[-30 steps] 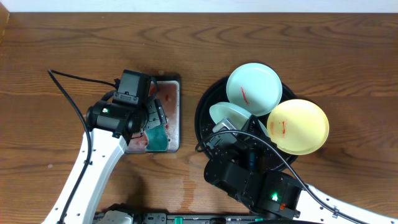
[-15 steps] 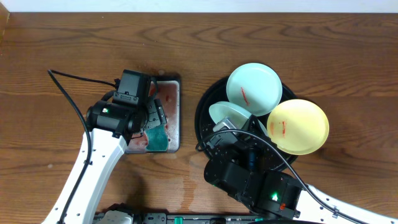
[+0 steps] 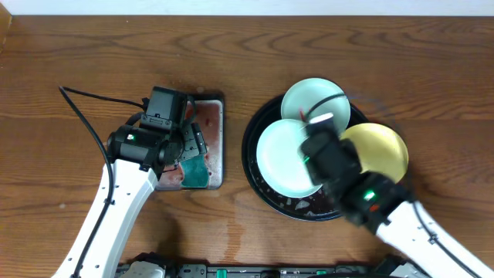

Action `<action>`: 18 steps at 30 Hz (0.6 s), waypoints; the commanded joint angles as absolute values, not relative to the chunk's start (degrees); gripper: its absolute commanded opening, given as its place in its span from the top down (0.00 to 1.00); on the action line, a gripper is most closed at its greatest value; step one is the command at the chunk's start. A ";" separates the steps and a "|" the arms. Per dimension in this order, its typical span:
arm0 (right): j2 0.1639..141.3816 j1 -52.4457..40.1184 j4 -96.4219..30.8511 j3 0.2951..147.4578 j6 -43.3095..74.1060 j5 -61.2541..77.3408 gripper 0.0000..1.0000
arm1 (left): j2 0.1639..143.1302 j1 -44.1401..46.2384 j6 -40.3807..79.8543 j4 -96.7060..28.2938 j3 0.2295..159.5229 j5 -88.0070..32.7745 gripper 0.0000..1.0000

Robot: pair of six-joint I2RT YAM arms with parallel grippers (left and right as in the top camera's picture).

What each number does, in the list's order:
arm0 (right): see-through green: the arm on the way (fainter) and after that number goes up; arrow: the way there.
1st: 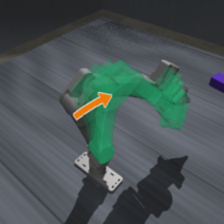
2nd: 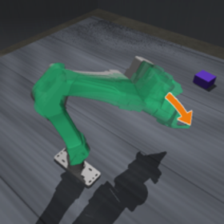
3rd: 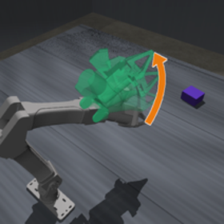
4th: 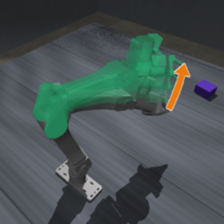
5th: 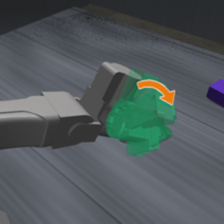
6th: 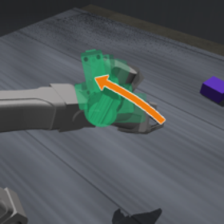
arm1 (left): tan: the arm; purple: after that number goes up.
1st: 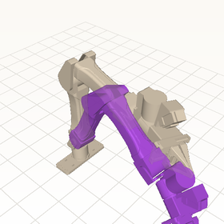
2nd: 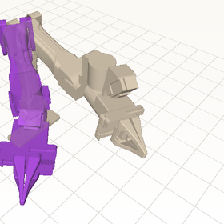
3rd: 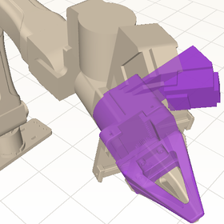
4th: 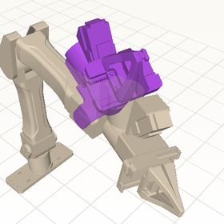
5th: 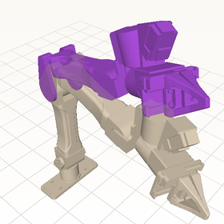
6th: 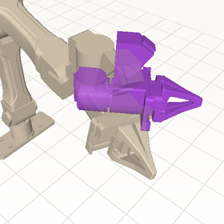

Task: Clean dirty plates on tray and stack at the side
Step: 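Lift the cleaned green plate with the right gripper off the tray, then place the green plate on the table right of the tray and release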

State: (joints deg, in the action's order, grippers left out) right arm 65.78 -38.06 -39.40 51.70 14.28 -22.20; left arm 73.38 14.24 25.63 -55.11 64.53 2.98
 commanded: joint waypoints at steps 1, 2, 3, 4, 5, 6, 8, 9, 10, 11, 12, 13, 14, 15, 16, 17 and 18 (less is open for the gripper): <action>61.71 -24.38 -38.28 53.39 18.22 2.59 0.99 | 73.36 13.89 25.52 -55.24 65.87 3.49 0.18; 61.21 -20.16 -37.98 53.39 18.24 5.96 0.99 | 73.36 13.89 25.52 -55.24 65.87 3.49 0.18; 60.77 -15.00 -37.89 53.39 18.22 9.67 0.99 | 73.36 13.89 25.52 -55.24 65.87 3.49 0.17; 60.62 -9.67 -37.91 53.39 18.20 12.99 0.99 | 73.36 13.89 25.52 -55.24 65.87 3.49 0.18; 60.64 -4.80 -38.02 53.39 18.17 15.53 0.99 | 73.36 13.89 25.52 -55.27 65.87 3.49 0.18; 60.93 0.99 -38.11 53.36 18.17 17.96 0.99 | 73.36 13.89 25.52 -55.24 65.87 3.49 0.17; 61.95 11.25 -37.91 53.36 18.22 21.43 0.99 | 73.36 13.89 25.52 -55.27 65.87 3.49 0.18; 62.61 15.49 -37.60 53.36 18.63 22.63 0.99 | 73.36 13.89 25.52 -55.24 65.87 3.49 0.18; 63.44 19.66 -37.21 53.36 19.59 23.07 0.99 | 73.36 13.89 25.52 -55.27 65.87 3.49 0.18; 64.60 24.08 -36.47 53.36 21.19 23.09 0.99 | 73.36 13.89 25.50 -55.27 65.87 3.49 0.17; 66.74 29.87 -34.63 53.36 23.22 23.07 0.99 | 73.36 13.89 25.52 -55.24 65.87 3.49 0.18; 68.29 33.01 -32.97 53.36 24.05 22.98 0.99 | 73.36 13.89 25.52 -55.24 65.87 3.49 0.18; 69.82 35.46 -31.44 53.36 24.75 22.98 0.99 | 73.36 13.89 25.52 -55.27 65.87 3.49 0.18; 71.40 37.54 -30.04 53.36 25.56 22.96 0.99 | 73.36 13.89 25.52 -55.24 65.87 3.49 0.18; 73.32 39.62 -28.42 53.36 26.28 22.94 0.99 | 73.36 13.89 25.52 -55.24 65.87 3.49 0.17; 75.31 41.30 -26.83 53.36 26.33 22.94 0.99 | 73.36 13.89 25.52 -55.24 65.87 3.49 0.17; 77.03 42.52 -25.63 53.36 26.33 22.76 0.99 | 73.36 13.89 25.50 -55.24 65.87 3.49 0.17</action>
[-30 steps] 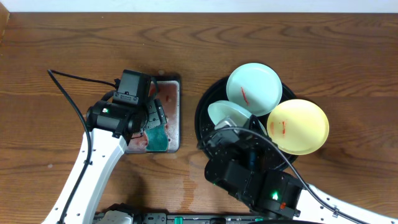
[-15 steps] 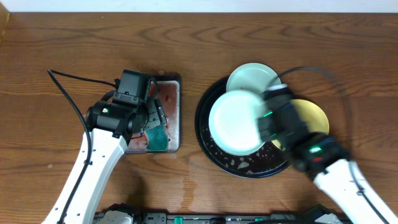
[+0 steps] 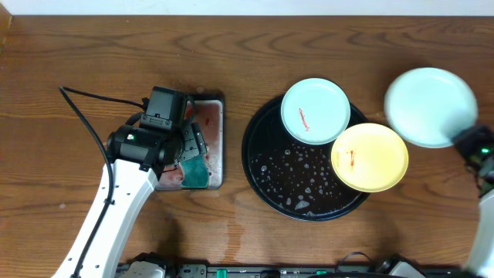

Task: Clean dirty plates on tray and stack at the side
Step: 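Place the green plate on the table right of the tray and release, then grasp the yellow plate rim with the right gripper and tilt it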

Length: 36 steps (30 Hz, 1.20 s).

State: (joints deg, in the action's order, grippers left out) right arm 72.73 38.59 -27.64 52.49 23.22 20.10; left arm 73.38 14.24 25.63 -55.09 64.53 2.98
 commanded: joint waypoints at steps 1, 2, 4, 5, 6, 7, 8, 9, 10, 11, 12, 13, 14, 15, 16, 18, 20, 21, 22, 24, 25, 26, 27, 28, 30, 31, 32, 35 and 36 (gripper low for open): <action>78.76 43.57 -24.75 53.36 26.30 22.02 0.99 | 73.36 13.89 25.52 -55.27 65.87 3.49 0.18; 80.79 44.53 -24.14 53.36 26.26 20.47 0.99 | 73.36 13.89 25.52 -55.24 65.87 3.49 0.18; 84.68 45.91 -23.99 53.36 25.98 16.99 0.99 | 73.36 13.89 25.52 -55.27 65.87 3.49 0.18; 86.56 46.35 -23.83 53.36 25.32 15.88 0.99 | 73.36 13.89 25.50 -55.27 65.87 3.49 0.18; 88.77 46.83 -23.42 53.36 24.03 15.46 0.99 | 73.36 13.89 25.52 -55.27 65.87 3.49 0.18; 90.41 47.13 -23.18 53.36 23.44 15.49 0.99 | 73.36 13.89 25.52 -55.24 65.87 3.49 0.18; 92.71 47.51 -23.09 53.36 23.46 15.49 0.99 | 73.36 13.89 25.52 -55.24 65.87 3.49 0.18; 93.82 47.59 -23.03 53.36 23.49 15.49 0.99 | 73.36 13.89 25.52 -55.24 65.87 3.49 0.17; 94.48 47.59 -22.52 53.36 23.46 15.49 0.99 | 73.36 13.89 25.52 -55.24 65.87 3.49 0.17; 94.87 47.59 -21.63 53.36 22.87 15.53 0.99 | 73.36 13.89 25.52 -55.24 65.87 3.49 0.17; 94.96 47.59 -20.64 53.36 21.32 16.51 0.92 | 73.36 13.89 25.52 -55.24 65.87 3.49 0.18; 94.72 47.59 -19.88 53.39 19.27 18.31 0.76 | 73.36 13.89 25.52 -55.27 65.87 3.49 0.18; 94.15 47.59 -19.57 53.47 17.26 20.88 0.61 | 73.36 13.89 25.52 -55.27 65.87 3.49 0.18; 93.36 47.57 -19.44 53.49 16.60 23.22 0.59 | 73.36 13.89 25.52 -55.27 65.87 3.49 0.18; 92.53 47.51 -19.42 53.52 16.62 25.43 0.57 | 73.36 13.89 25.50 -55.24 65.87 3.49 0.17; 90.35 46.96 -19.51 53.52 16.62 30.00 0.56 | 73.36 13.89 25.52 -55.24 65.87 3.49 0.18; 87.85 45.65 -20.62 53.52 16.62 32.97 0.55 | 73.36 13.89 25.52 -55.24 65.87 3.49 0.18; 85.93 44.25 -22.17 53.52 16.60 34.11 0.55 | 73.36 13.89 25.50 -55.24 65.87 3.49 0.17; 83.64 42.11 -24.75 53.52 16.58 34.17 0.55 | 73.36 13.89 25.52 -55.27 65.87 3.49 0.18; 80.44 38.50 -29.10 53.52 14.00 33.39 0.58 | 73.36 13.89 25.52 -55.27 65.87 3.49 0.18; 78.91 36.36 -31.70 53.52 12.32 31.18 0.59 | 73.36 13.89 25.50 -55.24 65.87 3.49 0.18; 77.65 34.06 -34.37 53.49 10.72 27.27 0.59 | 73.36 13.89 25.52 -55.27 65.87 3.49 0.17; 76.75 31.57 -36.95 53.49 9.52 22.02 0.60 | 73.36 13.89 25.52 -55.24 65.87 3.49 0.17; 76.34 29.41 -38.96 53.49 8.75 17.23 0.60 | 73.36 13.89 25.52 -55.27 65.87 3.49 0.18; 76.44 24.71 -42.70 53.36 8.05 6.46 0.57 | 73.36 13.89 25.52 -55.27 65.87 3.49 0.18; 76.79 22.74 -43.59 53.10 8.05 1.83 0.55 | 73.36 13.89 25.52 -55.24 65.87 3.49 0.17; 77.23 20.80 -43.81 52.60 8.10 -2.59 0.55 | 73.36 13.89 25.52 -55.27 65.87 3.49 0.17; 78.94 17.39 -41.19 50.81 9.17 -7.29 0.56 | 73.36 13.89 25.52 -55.24 65.87 3.49 0.17; 79.59 16.93 -40.27 50.35 9.17 -7.27 0.57 | 73.36 13.89 25.52 -55.27 65.87 3.49 0.18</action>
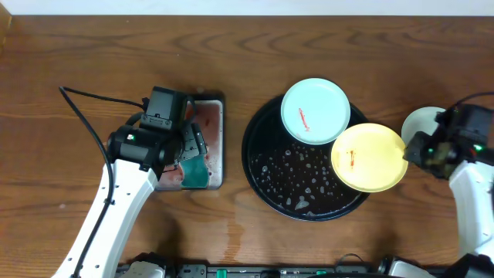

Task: Clean dirty plates on tray and stack at the side
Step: 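Grasp the yellow plate rim with the right gripper and tilt it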

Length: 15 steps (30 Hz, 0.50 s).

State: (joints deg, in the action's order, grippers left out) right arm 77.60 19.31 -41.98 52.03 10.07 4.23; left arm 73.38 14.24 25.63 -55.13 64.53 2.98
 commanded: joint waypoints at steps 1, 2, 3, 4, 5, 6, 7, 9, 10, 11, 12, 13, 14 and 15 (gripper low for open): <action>80.49 16.53 -39.53 49.91 9.17 -7.27 0.60 | 73.36 13.89 25.52 -55.27 65.87 3.49 0.18; 81.25 16.43 -39.42 49.82 9.17 -7.29 0.63 | 73.36 13.89 25.52 -55.24 65.87 3.49 0.18; 82.19 16.45 -39.27 49.82 9.17 -7.22 0.66 | 73.36 13.89 25.52 -55.24 65.87 3.49 0.17; 82.96 16.45 -39.09 49.82 9.17 -6.70 0.68 | 73.36 13.89 25.52 -55.27 65.87 3.49 0.17; 83.40 16.45 -38.98 49.82 9.17 -5.96 0.68 | 73.36 13.89 25.52 -55.27 65.87 3.49 0.17; 83.92 16.45 -38.89 49.82 9.17 -4.58 0.69 | 73.36 13.89 25.52 -55.24 65.87 3.49 0.17; 84.29 16.45 -38.79 49.82 9.17 -3.25 0.70 | 73.36 13.89 25.52 -55.27 65.87 3.49 0.17; 84.86 16.45 -38.83 49.80 9.17 -1.28 0.70 | 73.36 13.89 25.50 -55.24 65.87 3.49 0.18; 85.19 16.45 -38.83 49.74 9.17 -0.56 0.72 | 73.36 13.89 25.52 -55.24 65.87 3.49 0.17; 85.47 16.45 -38.83 49.60 9.21 -0.19 0.73 | 73.36 13.89 25.52 -55.27 65.87 3.49 0.17; 85.78 16.45 -38.76 49.28 9.21 0.10 0.73 | 73.36 13.89 25.52 -55.24 65.87 3.49 0.17; 86.06 16.45 -38.72 48.88 9.39 0.08 0.73 | 73.36 13.89 25.52 -55.24 65.87 3.49 0.17; 86.35 16.45 -38.63 48.36 9.39 0.08 0.76 | 73.36 13.89 25.52 -55.24 65.87 3.49 0.17; 86.54 16.45 -38.50 47.90 9.39 0.05 0.80 | 73.36 13.89 25.52 -55.24 65.87 3.49 0.18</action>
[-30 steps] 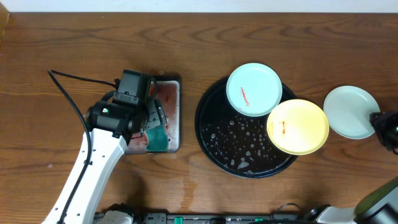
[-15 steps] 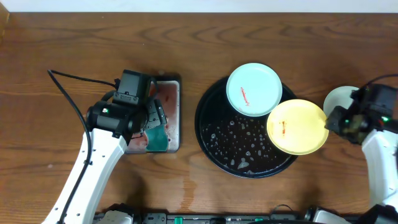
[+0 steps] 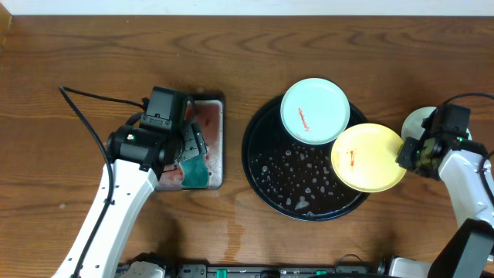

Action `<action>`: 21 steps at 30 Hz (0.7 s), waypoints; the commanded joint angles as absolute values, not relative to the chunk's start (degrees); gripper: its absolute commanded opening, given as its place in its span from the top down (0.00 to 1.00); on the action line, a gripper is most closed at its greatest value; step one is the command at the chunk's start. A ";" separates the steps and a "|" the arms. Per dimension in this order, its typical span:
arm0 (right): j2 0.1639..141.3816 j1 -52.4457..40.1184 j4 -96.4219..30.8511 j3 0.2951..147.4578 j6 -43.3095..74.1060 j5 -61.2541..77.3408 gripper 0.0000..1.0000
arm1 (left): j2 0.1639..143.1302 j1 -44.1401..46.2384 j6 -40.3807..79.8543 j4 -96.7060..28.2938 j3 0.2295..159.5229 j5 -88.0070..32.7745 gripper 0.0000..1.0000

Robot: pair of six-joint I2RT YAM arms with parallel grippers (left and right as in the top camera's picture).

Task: Clean dirty plates on tray and stack at the side
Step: 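Grasp the yellow plate rim with the right gripper and tilt it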

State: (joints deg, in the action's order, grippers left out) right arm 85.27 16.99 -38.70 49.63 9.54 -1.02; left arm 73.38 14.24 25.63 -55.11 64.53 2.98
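Observation:
On the round black tray point(image 3: 297, 185), wet with drops, lie a light blue plate point(image 3: 315, 110) and a yellow plate point(image 3: 369, 157), each with a red smear. A pale plate point(image 3: 414, 120) rests on the table right of the tray, half hidden by my right arm. My right gripper point(image 3: 407, 153) sits at the yellow plate's right rim, off the pale plate, and looks open. My left gripper point(image 3: 187, 152) is down in the small metal tray point(image 3: 216, 143), shut on a green sponge point(image 3: 197, 171).
The metal tray is stained red around the sponge. A black cable point(image 3: 93, 116) runs across the table left of the left arm. Wooden table all round, with its back edge along the top of the overhead view.
My right gripper has shifted a little left, from over the pale plate to the yellow plate's right rim. The pale plate stays on the table. The left arm has not moved.
My right gripper held a pale plate over the black tray. Then the plate was high at the right, clear of the tray. Later it lay on the table right of the tray under my gripper, which now stands at the yellow plate. The left gripper stayed on the sponge throughout.

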 commanded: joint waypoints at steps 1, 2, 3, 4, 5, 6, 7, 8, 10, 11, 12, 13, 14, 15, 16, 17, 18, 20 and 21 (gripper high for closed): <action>86.61 16.45 -38.52 47.57 9.37 -0.01 0.89 | 73.36 13.89 25.52 -55.24 65.87 3.49 0.18; 86.59 16.45 -38.70 47.46 9.37 -0.12 0.96 | 73.36 13.89 25.52 -55.27 65.87 3.49 0.17; 86.43 16.45 -38.98 47.59 9.39 -0.01 0.99 | 73.36 13.89 25.52 -55.27 65.87 3.49 0.17; 86.04 16.45 -39.59 47.88 9.39 0.34 0.99 | 73.36 13.89 25.50 -55.27 65.87 3.49 0.17; 85.36 16.45 -40.62 48.34 9.43 0.56 0.99 | 73.36 13.89 25.52 -55.24 65.87 3.49 0.17; 84.47 16.45 -41.93 48.82 10.07 0.78 0.99 | 73.36 13.89 25.52 -55.27 65.87 3.49 0.17; 83.50 16.45 -43.20 49.25 10.76 0.95 0.99 | 73.36 13.89 25.52 -55.24 65.87 3.49 0.18; 82.19 16.45 -44.91 49.78 10.85 1.69 0.99 | 73.36 13.89 25.52 -55.24 65.87 3.49 0.17; 78.59 16.38 -48.42 50.28 10.87 3.07 0.99 | 73.36 13.89 25.52 -55.24 65.87 3.49 0.17; 76.93 16.38 -49.71 50.26 10.87 3.84 0.99 | 73.36 13.89 25.52 -55.24 65.87 3.49 0.17; 74.89 16.36 -51.24 50.26 10.87 4.84 0.99 | 73.36 13.89 25.52 -55.24 65.87 3.49 0.17; 73.01 16.12 -52.56 50.26 10.85 5.58 0.99 | 73.36 13.89 25.52 -55.24 65.87 3.49 0.17; 71.29 15.68 -53.60 50.26 10.85 6.26 0.99 | 73.36 13.89 25.50 -55.27 65.87 3.49 0.17; 69.73 14.92 -54.46 50.24 10.85 6.79 0.99 | 73.36 13.89 25.50 -55.24 65.87 3.49 0.18; 68.60 14.09 -55.05 50.24 10.85 7.25 0.99 | 73.36 13.89 25.52 -55.27 65.87 3.49 0.17; 67.51 12.84 -55.44 50.19 10.85 7.90 0.99 | 73.36 13.89 25.50 -55.27 65.87 3.49 0.17; 66.83 11.57 -55.53 50.04 10.83 8.49 0.99 | 73.36 13.89 25.52 -55.24 65.87 3.49 0.17; 66.22 7.40 -55.09 49.34 10.92 9.91 0.99 | 73.36 13.89 25.52 -55.24 65.87 3.49 0.17; 66.32 5.52 -54.70 48.90 11.09 10.57 0.99 | 73.36 13.89 25.52 -55.27 65.87 3.49 0.17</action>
State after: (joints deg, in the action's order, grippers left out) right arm 66.63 10.20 -55.24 48.97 10.24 6.61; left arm 73.38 14.24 25.63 -55.13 64.53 2.98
